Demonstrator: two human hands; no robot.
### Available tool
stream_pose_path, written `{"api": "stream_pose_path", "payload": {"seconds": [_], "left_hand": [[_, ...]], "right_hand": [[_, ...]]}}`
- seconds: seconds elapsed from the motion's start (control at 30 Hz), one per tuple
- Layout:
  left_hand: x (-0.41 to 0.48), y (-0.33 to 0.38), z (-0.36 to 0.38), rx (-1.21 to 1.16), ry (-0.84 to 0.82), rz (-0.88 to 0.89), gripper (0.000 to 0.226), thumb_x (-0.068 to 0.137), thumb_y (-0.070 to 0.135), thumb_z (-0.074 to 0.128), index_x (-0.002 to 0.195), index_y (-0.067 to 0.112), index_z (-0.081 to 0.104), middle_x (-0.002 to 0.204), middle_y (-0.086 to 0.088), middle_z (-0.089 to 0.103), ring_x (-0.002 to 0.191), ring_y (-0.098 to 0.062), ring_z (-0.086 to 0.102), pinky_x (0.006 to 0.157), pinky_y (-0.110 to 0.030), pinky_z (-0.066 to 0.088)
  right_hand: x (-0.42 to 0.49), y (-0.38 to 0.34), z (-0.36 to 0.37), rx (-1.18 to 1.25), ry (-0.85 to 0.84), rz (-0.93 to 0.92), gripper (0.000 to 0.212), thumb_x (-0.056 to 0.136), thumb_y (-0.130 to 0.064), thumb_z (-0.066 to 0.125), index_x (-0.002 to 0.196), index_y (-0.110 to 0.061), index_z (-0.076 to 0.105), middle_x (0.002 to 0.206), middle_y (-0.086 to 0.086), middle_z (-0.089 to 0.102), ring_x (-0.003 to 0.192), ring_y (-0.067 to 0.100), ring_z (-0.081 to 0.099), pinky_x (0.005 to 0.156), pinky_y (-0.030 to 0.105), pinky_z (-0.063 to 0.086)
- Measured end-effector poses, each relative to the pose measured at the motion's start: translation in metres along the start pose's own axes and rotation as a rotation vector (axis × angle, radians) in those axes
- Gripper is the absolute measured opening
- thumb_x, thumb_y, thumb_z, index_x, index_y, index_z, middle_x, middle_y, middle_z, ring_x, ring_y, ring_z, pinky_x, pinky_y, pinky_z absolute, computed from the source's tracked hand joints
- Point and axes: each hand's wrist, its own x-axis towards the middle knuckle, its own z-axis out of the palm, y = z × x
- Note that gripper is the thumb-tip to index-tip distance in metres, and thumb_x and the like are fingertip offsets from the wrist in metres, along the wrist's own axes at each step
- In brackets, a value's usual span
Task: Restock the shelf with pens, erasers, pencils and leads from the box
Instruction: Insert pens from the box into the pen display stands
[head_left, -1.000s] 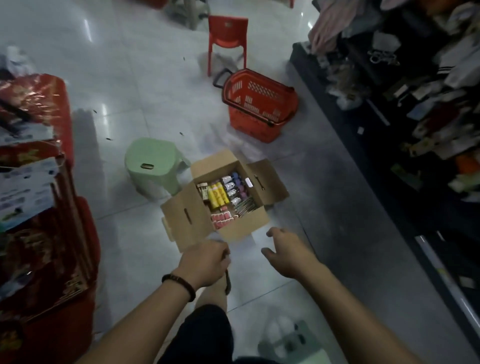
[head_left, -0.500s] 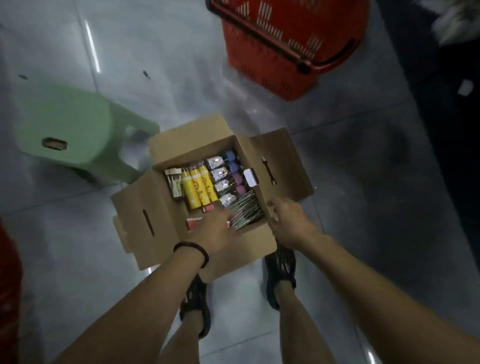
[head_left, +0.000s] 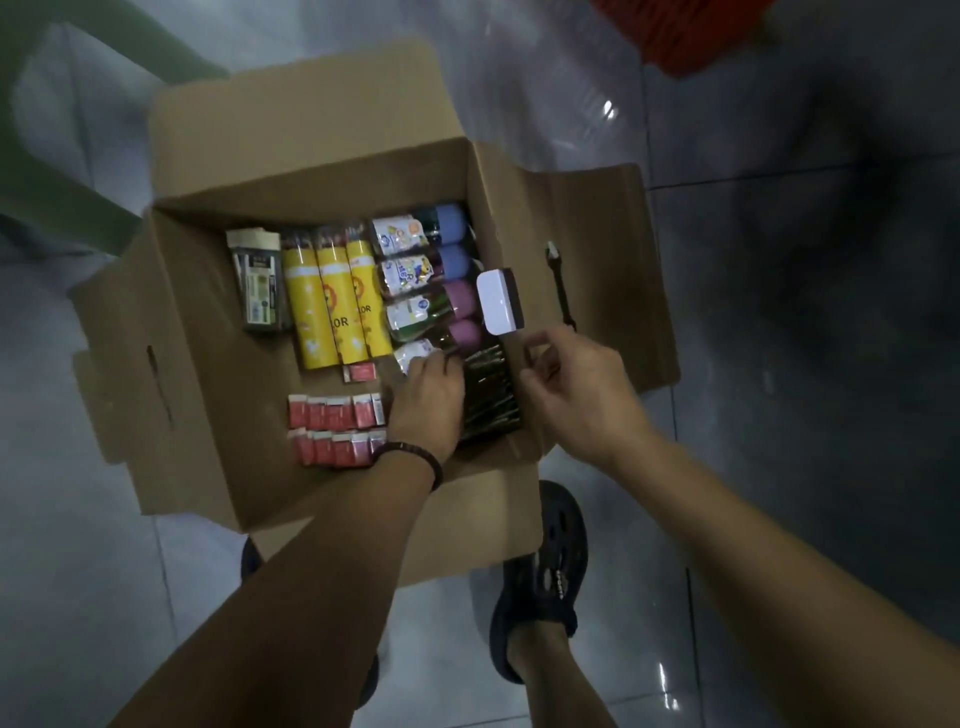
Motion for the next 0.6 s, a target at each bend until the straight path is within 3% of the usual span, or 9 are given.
{"api": "stream_pose_path", "payload": {"seconds": [0.1, 0.23, 0.4, 0.6], "left_hand": [[0.001, 0.005, 0.006, 0.1, 0.008, 0.018, 0.036, 0.092, -0.002, 0.053, 0.127, 0.004, 0.061, 0.122, -0.02, 0.062, 0.115, -0.037, 0.057, 0.094, -0.048, 0.055], [0.007, 0.01, 0.004, 0.162, -0.044, 0.041, 0.055, 0.088, 0.002, 0.018, 0.128, 0.003, 0.057, 0.125, -0.021, 0.059, 0.117, -0.038, 0.057, 0.094, -0.047, 0.053], [0.017, 0.002, -0.003, 0.173, -0.188, 0.088, 0.033, 0.105, 0.012, 0.043, 0.137, 0.005, 0.049, 0.131, -0.02, 0.058, 0.119, -0.039, 0.058, 0.09, -0.047, 0.052], [0.023, -0.009, -0.004, -0.271, -0.268, -0.004, 0.033, 0.108, 0.032, 0.054, 0.131, 0.008, 0.053, 0.128, -0.018, 0.058, 0.115, -0.039, 0.061, 0.09, -0.046, 0.052]], "right_hand": [[-0.003, 0.011, 0.0, 0.037, 0.01, 0.008, 0.028, 0.102, -0.019, 0.067, 0.129, -0.027, 0.064, 0.101, -0.013, 0.066, 0.091, 0.004, 0.066, 0.079, 0.025, 0.057], [-0.01, 0.018, 0.005, 0.038, 0.043, 0.023, 0.024, 0.102, -0.021, 0.068, 0.126, -0.023, 0.066, 0.098, -0.01, 0.066, 0.086, 0.001, 0.063, 0.073, 0.019, 0.049], [-0.017, 0.021, 0.01, 0.068, 0.019, 0.045, 0.022, 0.103, -0.021, 0.068, 0.125, -0.024, 0.067, 0.098, -0.014, 0.064, 0.086, -0.001, 0.063, 0.07, 0.01, 0.044], [-0.022, 0.014, 0.012, 0.089, 0.053, 0.068, 0.018, 0.103, -0.021, 0.067, 0.121, -0.024, 0.068, 0.094, -0.016, 0.064, 0.084, 0.001, 0.064, 0.073, 0.017, 0.051]]}}
